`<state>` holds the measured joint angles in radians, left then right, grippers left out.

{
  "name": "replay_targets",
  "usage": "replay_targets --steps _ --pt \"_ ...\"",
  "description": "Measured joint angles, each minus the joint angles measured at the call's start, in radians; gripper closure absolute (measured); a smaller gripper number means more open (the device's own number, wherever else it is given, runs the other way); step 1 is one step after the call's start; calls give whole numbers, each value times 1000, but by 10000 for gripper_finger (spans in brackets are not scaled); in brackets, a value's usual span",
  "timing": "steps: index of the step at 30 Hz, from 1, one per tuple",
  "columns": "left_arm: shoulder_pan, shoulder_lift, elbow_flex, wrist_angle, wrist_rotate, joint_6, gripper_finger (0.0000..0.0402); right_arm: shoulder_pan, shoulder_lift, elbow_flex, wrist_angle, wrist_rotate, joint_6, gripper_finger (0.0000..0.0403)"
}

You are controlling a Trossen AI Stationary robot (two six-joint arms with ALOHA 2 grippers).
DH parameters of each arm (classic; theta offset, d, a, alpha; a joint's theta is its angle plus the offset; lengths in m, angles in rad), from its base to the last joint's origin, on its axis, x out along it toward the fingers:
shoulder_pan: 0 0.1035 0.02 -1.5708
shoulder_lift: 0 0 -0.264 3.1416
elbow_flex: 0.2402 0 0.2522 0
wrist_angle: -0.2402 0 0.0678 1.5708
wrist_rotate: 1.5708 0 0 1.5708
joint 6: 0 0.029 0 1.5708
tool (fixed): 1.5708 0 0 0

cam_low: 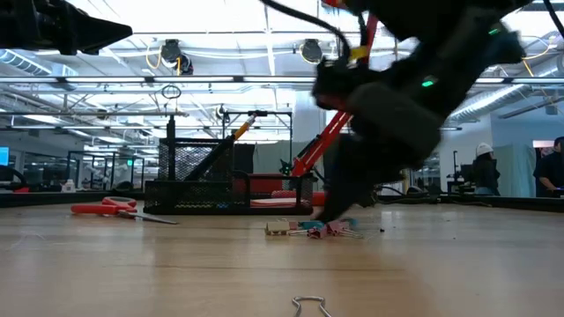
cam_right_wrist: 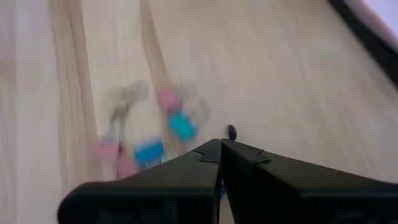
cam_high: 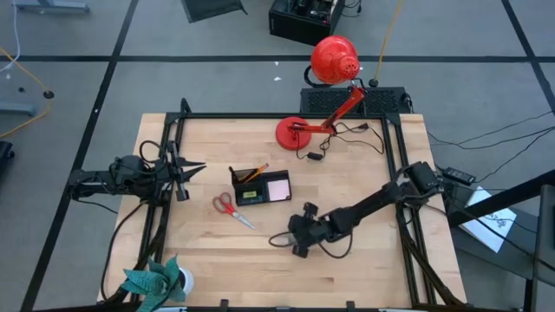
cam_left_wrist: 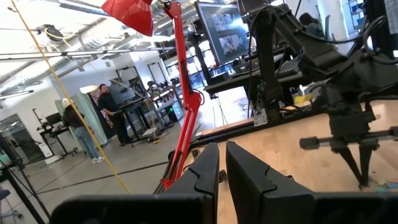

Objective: Pick and place office supplies into organizer
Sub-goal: Put the blue binder clip into the mesh desk organizer

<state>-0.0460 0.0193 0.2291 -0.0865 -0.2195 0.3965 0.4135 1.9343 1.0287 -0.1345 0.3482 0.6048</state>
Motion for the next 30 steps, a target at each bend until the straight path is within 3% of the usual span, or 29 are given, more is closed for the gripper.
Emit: replay_targets --steps 6,15,19,30 --pt "0 0 0 0 0 0 366 63 -58 -1 -144 45 94 403" --pt "0 0 0 0 0 -1 366 140 -93 -4 -189 47 165 403" --pt "0 0 0 0 0 -2 366 159 -120 -8 -181 116 137 400" --pt "0 0 0 0 0 -1 366 159 -216 -5 -112 242 158 293"
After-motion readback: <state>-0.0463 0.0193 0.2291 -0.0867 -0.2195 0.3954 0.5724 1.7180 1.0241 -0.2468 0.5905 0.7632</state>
